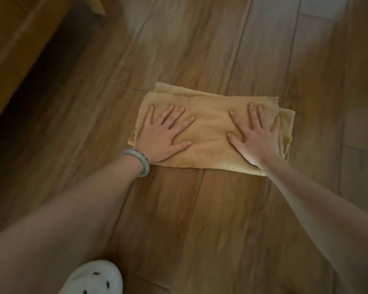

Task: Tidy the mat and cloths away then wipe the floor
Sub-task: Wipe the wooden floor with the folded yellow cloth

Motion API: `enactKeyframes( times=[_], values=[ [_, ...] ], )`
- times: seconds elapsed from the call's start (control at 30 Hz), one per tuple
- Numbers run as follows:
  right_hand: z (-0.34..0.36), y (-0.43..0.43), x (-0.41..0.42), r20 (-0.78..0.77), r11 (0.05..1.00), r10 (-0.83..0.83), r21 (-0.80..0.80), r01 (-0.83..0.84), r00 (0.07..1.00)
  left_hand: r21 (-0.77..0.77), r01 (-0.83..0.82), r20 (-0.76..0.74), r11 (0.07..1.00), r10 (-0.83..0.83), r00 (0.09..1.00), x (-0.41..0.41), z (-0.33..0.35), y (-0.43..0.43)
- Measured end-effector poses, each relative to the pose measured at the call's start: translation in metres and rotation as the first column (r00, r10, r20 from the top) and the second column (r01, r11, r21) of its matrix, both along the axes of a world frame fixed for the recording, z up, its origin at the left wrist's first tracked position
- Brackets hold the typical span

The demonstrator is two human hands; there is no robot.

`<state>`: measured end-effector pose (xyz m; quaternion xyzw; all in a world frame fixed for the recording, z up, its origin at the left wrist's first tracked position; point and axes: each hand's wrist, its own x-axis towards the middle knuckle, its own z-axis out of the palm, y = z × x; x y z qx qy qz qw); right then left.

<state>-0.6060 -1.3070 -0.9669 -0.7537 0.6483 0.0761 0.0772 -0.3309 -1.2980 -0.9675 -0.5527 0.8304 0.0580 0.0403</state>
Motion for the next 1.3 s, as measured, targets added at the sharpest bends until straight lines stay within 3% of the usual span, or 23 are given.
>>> enactKeyframes(
  times=[0.3,0.53,0.67,0.73,0.83,0.97,1.1,1.3],
  values=[
    [0.004,0.066,0.020,0.011,0.996,0.085,0.039,-0.085,0.996,-0.012,0.068,0.000,0.998,-0.068,0.998,0.028,-0.002,0.068],
    [0.004,0.035,0.020,-0.002,1.000,0.008,-0.007,-0.008,1.000,0.037,0.110,0.020,0.993,-0.111,0.994,0.024,0.004,0.010],
    [0.007,0.010,0.020,-0.017,0.998,-0.057,0.035,0.058,0.998,0.155,0.154,0.094,0.976,-0.170,0.981,0.019,0.016,-0.033],
    [0.012,0.000,0.020,0.005,0.992,-0.076,0.098,0.075,0.997,0.229,0.194,0.142,0.954,-0.230,0.963,0.015,0.031,-0.043],
    [0.026,-0.002,0.026,0.046,0.983,-0.113,0.149,0.105,0.993,0.204,0.322,0.207,0.924,-0.363,0.909,0.012,0.048,-0.049],
    [0.025,0.021,0.047,0.065,0.981,-0.152,0.132,0.142,0.986,0.272,0.239,0.055,0.932,-0.263,0.963,0.017,0.034,-0.041],
    [0.008,0.018,0.053,0.048,0.985,-0.171,0.041,0.169,0.984,0.092,0.190,0.019,0.978,-0.192,0.981,0.017,0.006,-0.036],
    [0.007,-0.043,0.046,0.009,0.978,-0.207,-0.005,0.207,0.978,0.014,0.154,-0.031,0.988,-0.153,0.988,0.003,0.003,-0.100]
  ],
)
